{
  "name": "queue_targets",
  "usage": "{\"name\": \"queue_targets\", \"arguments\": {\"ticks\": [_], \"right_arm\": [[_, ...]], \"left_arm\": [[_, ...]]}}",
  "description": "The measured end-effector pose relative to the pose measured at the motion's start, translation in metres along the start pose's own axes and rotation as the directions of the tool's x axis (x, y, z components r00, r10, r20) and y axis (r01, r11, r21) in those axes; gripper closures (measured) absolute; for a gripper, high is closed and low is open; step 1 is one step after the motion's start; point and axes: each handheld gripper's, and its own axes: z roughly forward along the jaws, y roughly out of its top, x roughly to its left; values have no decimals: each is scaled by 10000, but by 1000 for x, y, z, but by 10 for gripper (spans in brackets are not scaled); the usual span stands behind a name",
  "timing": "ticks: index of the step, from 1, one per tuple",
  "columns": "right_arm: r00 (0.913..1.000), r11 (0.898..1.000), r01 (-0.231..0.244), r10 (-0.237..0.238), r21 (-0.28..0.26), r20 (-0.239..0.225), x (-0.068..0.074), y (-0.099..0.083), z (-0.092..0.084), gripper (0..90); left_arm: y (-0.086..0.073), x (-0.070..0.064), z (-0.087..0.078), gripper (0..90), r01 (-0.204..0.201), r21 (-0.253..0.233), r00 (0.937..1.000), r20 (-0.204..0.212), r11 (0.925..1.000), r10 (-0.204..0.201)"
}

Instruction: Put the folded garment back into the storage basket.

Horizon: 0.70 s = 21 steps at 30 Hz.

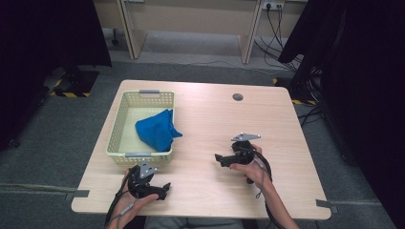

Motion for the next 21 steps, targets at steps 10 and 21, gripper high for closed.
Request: {"name": "queue_targets", "arguments": {"ticks": [10,21], "right_arm": [[9999,10000,33,-34,47,165,0,-10,-8,93],[9998,9999,47,-49,118,191,1,-21,-18,92]], "left_arm": [[0,0,0,0,-1,1,10000,0,10000,1],[0,0,0,0,0,0,10000,0,10000,0]]}}
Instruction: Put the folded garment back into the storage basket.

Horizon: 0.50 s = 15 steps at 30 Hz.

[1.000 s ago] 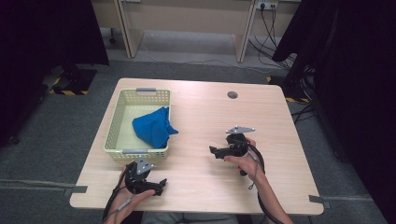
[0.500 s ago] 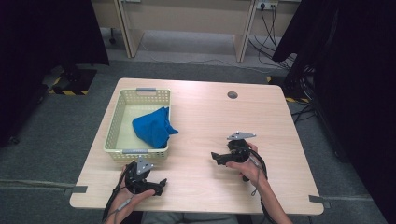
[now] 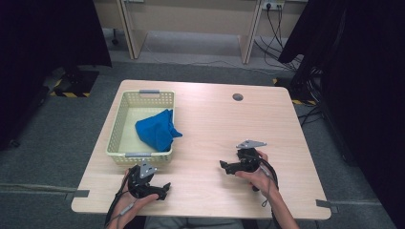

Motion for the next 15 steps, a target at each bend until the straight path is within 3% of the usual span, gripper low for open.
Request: {"name": "queue_targets", "arguments": {"ticks": [15], "right_arm": [[9998,9998,-33,30,171,175,0,-12,-9,62]], "left_arm": [[0,0,0,0,-2,2,10000,-2,10000,2]]}}
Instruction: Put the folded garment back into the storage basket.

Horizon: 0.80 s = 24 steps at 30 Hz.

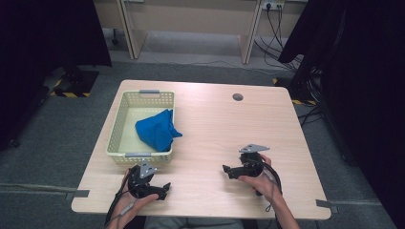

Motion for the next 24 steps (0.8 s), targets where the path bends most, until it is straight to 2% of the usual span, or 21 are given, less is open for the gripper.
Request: {"name": "queue_targets", "arguments": {"ticks": [6,18,24], "right_arm": [[9980,9988,464,-470,149,411,4,-6,-3,46],[9942,9965,772,-794,321,730,9,-17,-10,16],[9941,9965,763,-787,353,745,10,-21,-14,14]], "left_arm": [[0,0,0,0,3,-2,10000,-2,10000,-3],[0,0,0,0,19,-3,10000,-19,10000,-19],[0,0,0,0,23,-2,10000,-30,10000,-23]]}}
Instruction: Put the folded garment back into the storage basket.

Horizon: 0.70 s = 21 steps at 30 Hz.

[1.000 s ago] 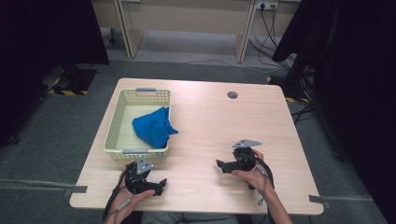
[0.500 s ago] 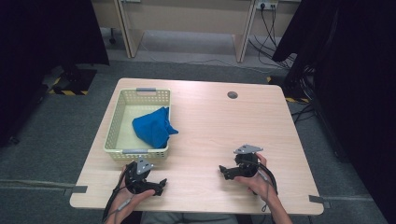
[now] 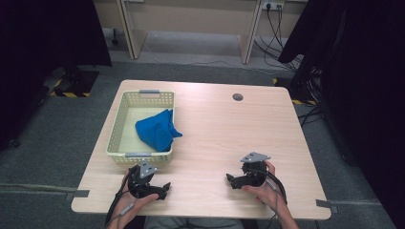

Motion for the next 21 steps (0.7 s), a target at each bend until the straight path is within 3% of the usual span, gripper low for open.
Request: {"name": "queue_targets", "arguments": {"ticks": [21], "right_arm": [[10000,10000,-9,9,56,15,3,-16,-15,9]], "left_arm": [[0,0,0,0,18,1,10000,-21,10000,-18]]}}
